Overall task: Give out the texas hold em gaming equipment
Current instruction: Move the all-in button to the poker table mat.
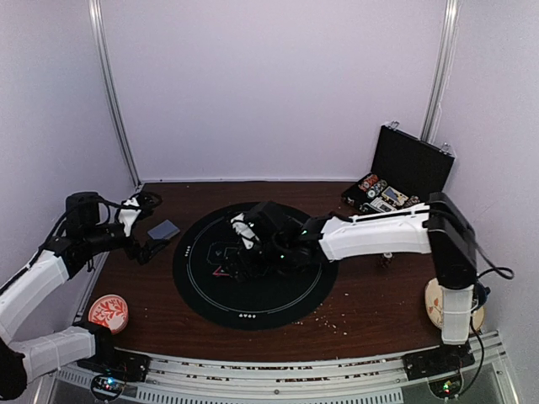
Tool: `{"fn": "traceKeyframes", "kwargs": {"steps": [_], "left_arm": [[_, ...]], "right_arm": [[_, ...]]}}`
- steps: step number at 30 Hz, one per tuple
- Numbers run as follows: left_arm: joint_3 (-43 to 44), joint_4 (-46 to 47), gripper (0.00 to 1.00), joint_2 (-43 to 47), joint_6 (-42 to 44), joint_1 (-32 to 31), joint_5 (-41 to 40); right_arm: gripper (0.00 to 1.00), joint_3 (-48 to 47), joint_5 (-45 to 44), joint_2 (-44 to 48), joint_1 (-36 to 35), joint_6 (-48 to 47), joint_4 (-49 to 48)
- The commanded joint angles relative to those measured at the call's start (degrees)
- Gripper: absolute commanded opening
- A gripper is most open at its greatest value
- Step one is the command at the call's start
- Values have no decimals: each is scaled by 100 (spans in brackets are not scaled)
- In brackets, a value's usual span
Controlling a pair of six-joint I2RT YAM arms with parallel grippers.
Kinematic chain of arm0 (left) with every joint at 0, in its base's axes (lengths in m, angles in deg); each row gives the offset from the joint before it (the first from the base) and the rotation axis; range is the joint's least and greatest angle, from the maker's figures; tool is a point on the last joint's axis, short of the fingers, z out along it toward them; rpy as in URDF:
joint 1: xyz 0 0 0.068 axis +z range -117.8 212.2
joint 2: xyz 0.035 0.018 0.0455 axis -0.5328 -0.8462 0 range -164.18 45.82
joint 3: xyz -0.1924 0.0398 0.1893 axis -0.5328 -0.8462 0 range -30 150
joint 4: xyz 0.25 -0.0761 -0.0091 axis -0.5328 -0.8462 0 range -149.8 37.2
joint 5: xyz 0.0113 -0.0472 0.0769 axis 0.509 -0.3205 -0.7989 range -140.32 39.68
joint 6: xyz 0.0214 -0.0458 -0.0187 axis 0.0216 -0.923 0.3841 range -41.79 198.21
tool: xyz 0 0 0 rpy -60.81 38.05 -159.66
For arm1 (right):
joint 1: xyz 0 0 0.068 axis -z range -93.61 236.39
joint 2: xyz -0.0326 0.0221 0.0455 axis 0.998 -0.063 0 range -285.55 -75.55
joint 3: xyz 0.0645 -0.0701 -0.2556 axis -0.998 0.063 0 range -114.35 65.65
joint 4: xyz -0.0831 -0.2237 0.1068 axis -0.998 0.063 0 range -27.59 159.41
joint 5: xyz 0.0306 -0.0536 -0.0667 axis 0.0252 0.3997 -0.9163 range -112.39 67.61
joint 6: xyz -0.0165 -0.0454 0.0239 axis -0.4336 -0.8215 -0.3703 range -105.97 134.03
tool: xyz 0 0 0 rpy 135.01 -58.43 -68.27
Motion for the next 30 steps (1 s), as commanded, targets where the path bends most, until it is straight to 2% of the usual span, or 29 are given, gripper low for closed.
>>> {"fn": "traceKeyframes", "kwargs": {"steps": [1,6,11,15,21,30], "left_arm": [[203,-120,98,-652,563,-814,-181],[602,43,98,-1983,524,-1752,-1143],[1267,-162,98,-2997,316,-2345,-1567],[1668,-254,98,-3607,48,-2712,-1927],[1819,-155,98,-4317,-94,-3092,-2320],[2009,-15,98,-4913,-334,-3136,-2568]], "right_arm": [[100,1103,-944,1165,172,289,-316],[100,2339,-1379,2107,299,584,-431],[100,3122,-1631,2629,438,575,-753],[100,3178,-1631,2697,487,619,-786],[100,3228,-1678,2752,491,689,-795],[100,3286,-1727,2854,498,714,-822]]}}
